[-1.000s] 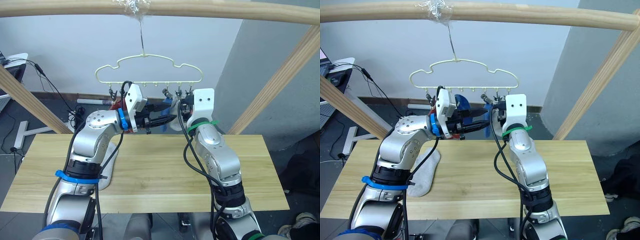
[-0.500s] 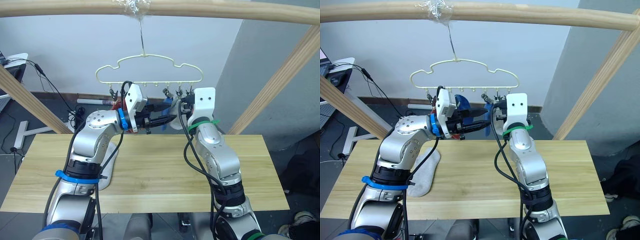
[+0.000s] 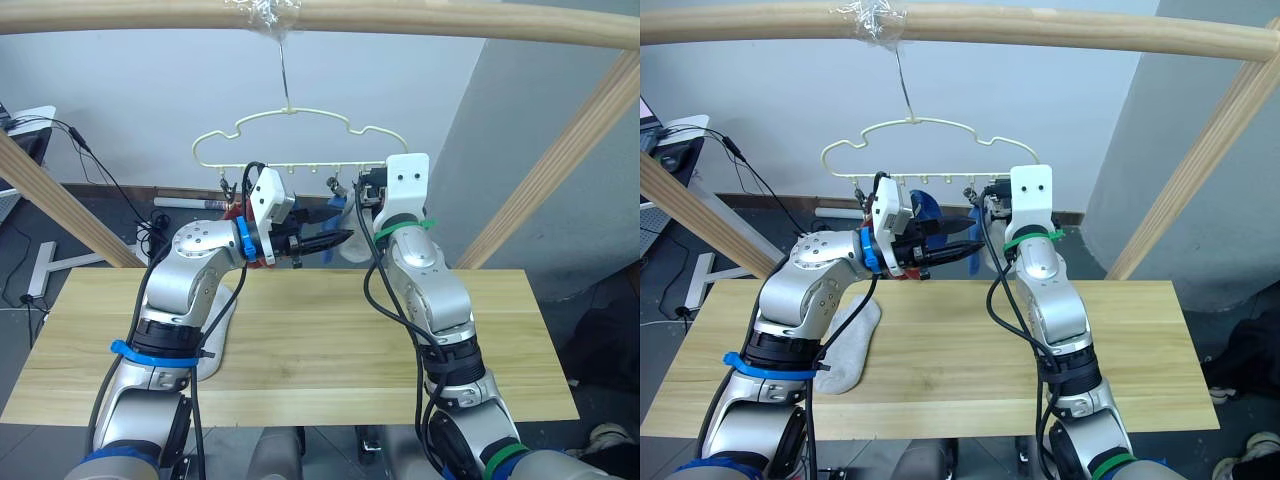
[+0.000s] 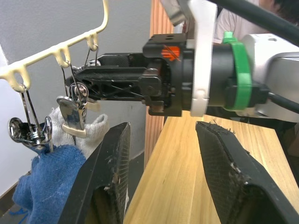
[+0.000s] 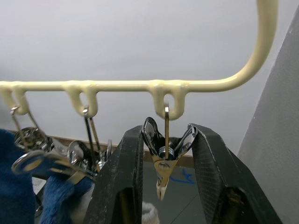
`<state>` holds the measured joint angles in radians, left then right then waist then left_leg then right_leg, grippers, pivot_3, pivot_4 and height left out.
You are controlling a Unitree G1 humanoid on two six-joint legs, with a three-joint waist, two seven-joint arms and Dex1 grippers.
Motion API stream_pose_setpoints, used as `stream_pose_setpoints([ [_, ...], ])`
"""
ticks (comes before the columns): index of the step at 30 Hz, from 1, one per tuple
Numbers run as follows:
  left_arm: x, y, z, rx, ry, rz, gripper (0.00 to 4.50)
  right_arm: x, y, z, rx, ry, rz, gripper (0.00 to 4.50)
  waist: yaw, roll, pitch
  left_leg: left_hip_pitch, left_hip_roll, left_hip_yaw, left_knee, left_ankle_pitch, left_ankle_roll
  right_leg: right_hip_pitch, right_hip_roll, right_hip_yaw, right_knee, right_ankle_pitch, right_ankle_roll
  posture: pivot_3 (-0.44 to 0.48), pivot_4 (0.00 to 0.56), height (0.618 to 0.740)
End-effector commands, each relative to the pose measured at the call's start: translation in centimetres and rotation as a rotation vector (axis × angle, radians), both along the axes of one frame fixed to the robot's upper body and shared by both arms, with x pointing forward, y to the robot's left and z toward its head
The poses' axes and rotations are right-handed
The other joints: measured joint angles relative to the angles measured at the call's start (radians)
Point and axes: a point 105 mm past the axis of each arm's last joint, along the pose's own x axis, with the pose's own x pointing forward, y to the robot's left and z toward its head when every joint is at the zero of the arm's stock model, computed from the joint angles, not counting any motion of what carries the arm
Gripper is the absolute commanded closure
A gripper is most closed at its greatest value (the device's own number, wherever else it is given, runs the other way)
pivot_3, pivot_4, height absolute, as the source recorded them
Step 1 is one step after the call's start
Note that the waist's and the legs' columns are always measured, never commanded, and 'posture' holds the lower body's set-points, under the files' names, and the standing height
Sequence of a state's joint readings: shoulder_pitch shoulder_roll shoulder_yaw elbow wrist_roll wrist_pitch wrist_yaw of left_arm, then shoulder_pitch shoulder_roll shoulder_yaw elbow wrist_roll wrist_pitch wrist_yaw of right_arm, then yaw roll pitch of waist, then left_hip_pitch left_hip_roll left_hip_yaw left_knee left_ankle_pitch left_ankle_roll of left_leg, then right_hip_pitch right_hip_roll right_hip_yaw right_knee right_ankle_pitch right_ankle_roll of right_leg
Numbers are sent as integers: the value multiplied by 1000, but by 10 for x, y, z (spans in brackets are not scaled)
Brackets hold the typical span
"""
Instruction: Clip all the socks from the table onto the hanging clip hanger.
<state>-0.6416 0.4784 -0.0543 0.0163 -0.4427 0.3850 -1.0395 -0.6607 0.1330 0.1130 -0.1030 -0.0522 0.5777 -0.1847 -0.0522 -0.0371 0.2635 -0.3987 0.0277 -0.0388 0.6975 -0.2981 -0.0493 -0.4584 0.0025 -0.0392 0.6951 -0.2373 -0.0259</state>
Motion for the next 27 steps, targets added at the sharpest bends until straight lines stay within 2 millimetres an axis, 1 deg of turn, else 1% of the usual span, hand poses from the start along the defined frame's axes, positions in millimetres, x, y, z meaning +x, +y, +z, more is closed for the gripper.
stream_pose_setpoints([
  [1,-5,-4,12,2,-54,-24,2196,-5,11,26,52,-80,31,2979,0,0,0,0,0,0,0,0,0,0,0,0,0,0,-1,-66,239,692],
  [5,-5,-4,12,1,-55,-23,2196,-7,13,24,48,-73,42,2979,0,0,0,0,0,0,0,0,0,0,0,0,0,0,-1,-66,239,692],
  [10,-5,-4,12,1,-54,-24,2196,-11,10,17,41,-52,44,2979,0,0,0,0,0,0,0,0,0,0,0,0,0,0,-1,-66,239,692],
  [16,-4,-5,12,0,-55,-26,2196,-12,8,14,47,-45,44,2979,0,0,0,0,0,0,0,0,0,0,0,0,0,0,-1,-68,237,692],
  [19,-5,-5,11,1,-55,-27,2196,-13,9,13,45,-40,45,2419,0,0,0,0,0,0,0,0,0,0,0,0,0,0,-1,-68,237,692],
  [21,-5,-5,11,2,-55,-27,2196,-13,10,13,35,-40,46,1782,0,0,0,0,0,0,0,0,0,0,0,0,0,0,-1,-68,237,692],
  [27,-5,-5,11,4,-56,-28,2196,-13,11,12,35,-34,51,1782,0,0,0,0,0,0,0,0,0,0,0,0,0,0,-1,-68,237,692],
])
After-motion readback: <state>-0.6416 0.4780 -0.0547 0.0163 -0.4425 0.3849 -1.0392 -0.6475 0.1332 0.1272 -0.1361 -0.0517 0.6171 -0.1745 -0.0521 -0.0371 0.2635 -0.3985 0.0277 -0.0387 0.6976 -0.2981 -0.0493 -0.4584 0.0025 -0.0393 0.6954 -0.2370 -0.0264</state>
